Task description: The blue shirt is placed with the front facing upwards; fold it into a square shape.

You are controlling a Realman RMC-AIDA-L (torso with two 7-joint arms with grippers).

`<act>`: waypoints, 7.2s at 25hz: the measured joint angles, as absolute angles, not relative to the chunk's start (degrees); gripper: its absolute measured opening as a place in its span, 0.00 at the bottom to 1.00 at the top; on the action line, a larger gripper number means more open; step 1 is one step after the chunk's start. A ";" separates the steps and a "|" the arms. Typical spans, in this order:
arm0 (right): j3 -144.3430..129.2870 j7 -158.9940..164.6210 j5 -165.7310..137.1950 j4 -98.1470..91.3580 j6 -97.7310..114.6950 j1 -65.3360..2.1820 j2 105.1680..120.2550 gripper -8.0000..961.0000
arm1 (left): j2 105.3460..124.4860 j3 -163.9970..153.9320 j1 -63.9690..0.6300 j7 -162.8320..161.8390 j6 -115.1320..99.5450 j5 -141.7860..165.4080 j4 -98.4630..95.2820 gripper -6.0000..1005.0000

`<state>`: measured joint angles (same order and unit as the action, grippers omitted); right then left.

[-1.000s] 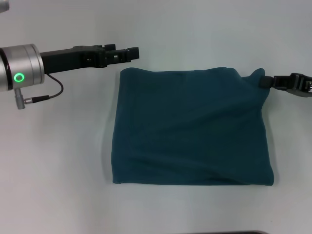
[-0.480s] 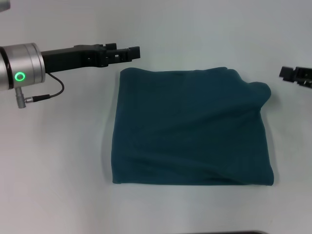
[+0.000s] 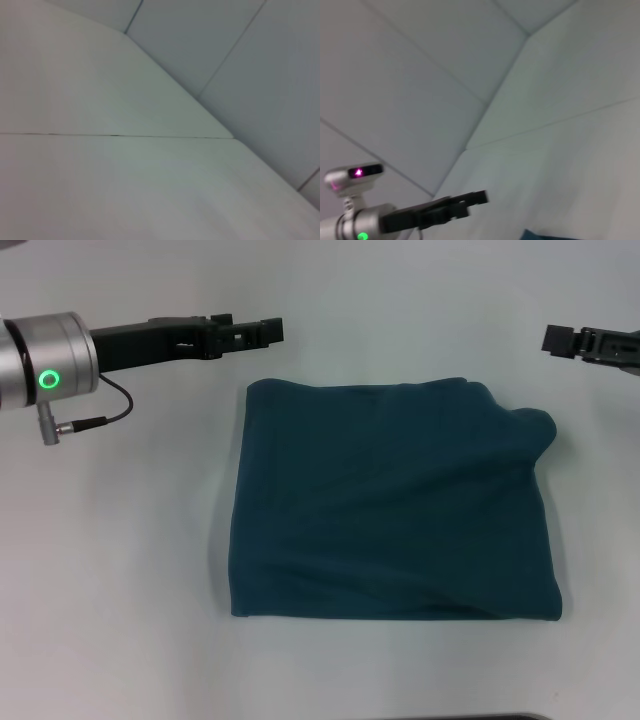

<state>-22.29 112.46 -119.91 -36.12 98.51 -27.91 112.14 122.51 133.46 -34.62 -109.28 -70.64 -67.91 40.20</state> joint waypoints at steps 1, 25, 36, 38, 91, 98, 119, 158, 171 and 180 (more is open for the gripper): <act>-22.31 111.71 -119.90 -36.15 99.20 -28.30 112.14 0.57 | 122.49 133.07 -34.64 -109.32 -69.69 -67.92 40.00 0.96; -22.04 115.02 -117.11 -39.84 107.57 -31.77 111.86 0.64 | 123.80 121.49 -40.33 -113.92 -53.63 -56.20 37.69 0.95; -22.13 115.57 -117.06 -40.08 107.53 -31.73 112.06 0.64 | 123.75 120.68 -40.30 -114.47 -51.90 -54.57 37.28 0.95; -22.14 115.58 -117.06 -40.08 107.47 -31.61 112.08 0.64 | 123.75 120.45 -40.34 -114.50 -52.04 -54.52 37.26 0.95; -22.26 115.57 -117.34 -40.08 105.43 -31.64 111.89 0.64 | 123.91 116.71 -40.14 -115.52 -58.22 -53.17 41.29 0.95; -22.24 115.57 -117.34 -40.08 105.44 -31.64 111.96 0.64 | 123.92 116.49 -40.29 -115.69 -56.87 -53.17 40.49 0.95; -22.23 115.57 -117.33 -40.08 105.35 -31.40 111.88 0.64 | 123.92 113.76 -40.53 -115.90 -57.54 -53.22 40.79 0.95; -23.69 115.04 -117.52 -39.54 104.76 -31.02 112.14 0.64 | 123.76 118.75 -38.10 -116.07 -56.11 -53.25 42.76 0.05; -25.29 115.04 -117.51 -39.55 104.14 -31.02 112.14 0.64 | 123.68 118.82 -36.43 -116.73 -56.97 -53.17 45.08 0.08; -25.93 114.75 -117.51 -39.55 104.15 -30.98 111.92 0.64 | 123.66 119.41 -31.86 -119.95 -58.02 -53.49 51.59 0.10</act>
<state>-25.93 114.75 -117.51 -39.55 104.15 -30.98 111.92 123.66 119.41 -31.86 -119.95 -58.02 -53.49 51.59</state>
